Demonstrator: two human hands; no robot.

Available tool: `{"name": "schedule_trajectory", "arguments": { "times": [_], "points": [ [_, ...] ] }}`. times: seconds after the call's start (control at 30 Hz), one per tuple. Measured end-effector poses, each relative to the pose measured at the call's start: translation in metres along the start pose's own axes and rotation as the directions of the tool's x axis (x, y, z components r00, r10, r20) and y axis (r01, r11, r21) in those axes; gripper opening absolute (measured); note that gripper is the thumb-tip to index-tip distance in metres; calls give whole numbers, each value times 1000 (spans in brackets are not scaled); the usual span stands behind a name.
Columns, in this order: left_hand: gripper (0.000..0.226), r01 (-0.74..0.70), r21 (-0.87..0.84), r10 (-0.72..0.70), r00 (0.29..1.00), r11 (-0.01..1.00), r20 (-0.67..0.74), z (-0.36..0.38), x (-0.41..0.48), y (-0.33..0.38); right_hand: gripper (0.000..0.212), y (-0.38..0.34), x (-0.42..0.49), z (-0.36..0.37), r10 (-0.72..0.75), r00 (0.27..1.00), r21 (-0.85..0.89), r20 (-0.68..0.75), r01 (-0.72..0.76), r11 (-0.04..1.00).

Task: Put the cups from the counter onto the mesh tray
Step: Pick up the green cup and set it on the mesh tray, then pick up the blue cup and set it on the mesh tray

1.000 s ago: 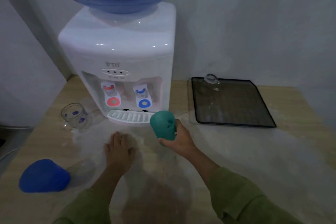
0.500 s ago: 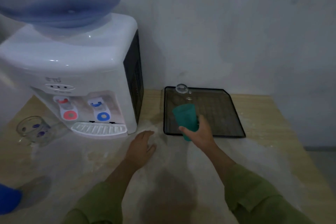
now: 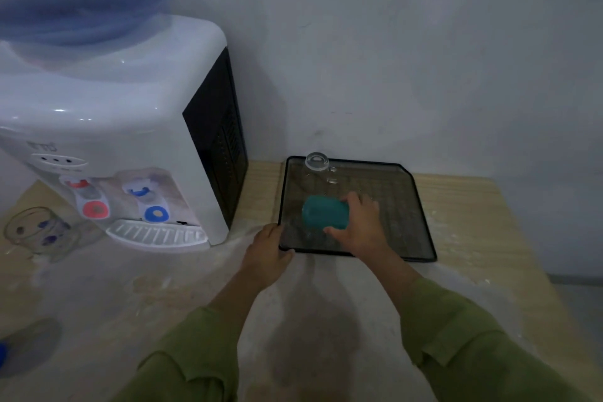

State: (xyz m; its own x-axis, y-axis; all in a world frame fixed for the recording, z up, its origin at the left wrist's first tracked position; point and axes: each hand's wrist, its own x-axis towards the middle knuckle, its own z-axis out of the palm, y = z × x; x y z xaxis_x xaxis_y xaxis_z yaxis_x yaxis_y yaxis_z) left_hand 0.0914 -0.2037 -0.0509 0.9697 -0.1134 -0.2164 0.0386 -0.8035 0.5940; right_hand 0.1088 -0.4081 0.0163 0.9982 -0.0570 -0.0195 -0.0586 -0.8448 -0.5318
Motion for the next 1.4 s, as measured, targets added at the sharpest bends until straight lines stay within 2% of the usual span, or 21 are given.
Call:
{"name": "schedule_trajectory", "arguments": {
  "times": [0.23,0.37,0.57,0.83,1.0,1.1,1.23,1.33,1.4],
  "points": [
    [67,19,-9,-19,999,1000,-48,11,7,-7,63,-14,23,6,-140,987,-109,85,149,983],
    [70,25,-32,-26,999,999,-46,16,10,-12,64,-25,31,11,-139,983,-129,120,154,980],
    [68,14,-58,-17,999,998,-49,14,8,-12,76,-33,34,20,-127,976,-153,175,154,976],
    [65,5,-63,-7,999,998,-41,12,7,-11,85,-35,31,19,-91,981,-155,172,118,981],
    [51,-33,-52,31,999,998,-45,7,-2,-15,92,-40,19,15,-85,991,-211,104,105,972],
    [53,-24,-19,23,999,1000,-47,-1,-17,-23,83,-52,3,16,-128,992,-246,-2,123,961],
    [52,-34,4,34,995,999,-91,-15,-50,-47,62,-73,-23,27,-231,968,-195,-98,209,958],
    [51,-39,-4,38,991,999,-130,-28,-84,-68,49,-96,-43,46,-250,965,-212,-73,230,950],
    [61,-43,-26,37,982,999,-183,-38,-112,-91,43,-117,-60,68,-253,968,-210,1,247,946]
  ]
}}
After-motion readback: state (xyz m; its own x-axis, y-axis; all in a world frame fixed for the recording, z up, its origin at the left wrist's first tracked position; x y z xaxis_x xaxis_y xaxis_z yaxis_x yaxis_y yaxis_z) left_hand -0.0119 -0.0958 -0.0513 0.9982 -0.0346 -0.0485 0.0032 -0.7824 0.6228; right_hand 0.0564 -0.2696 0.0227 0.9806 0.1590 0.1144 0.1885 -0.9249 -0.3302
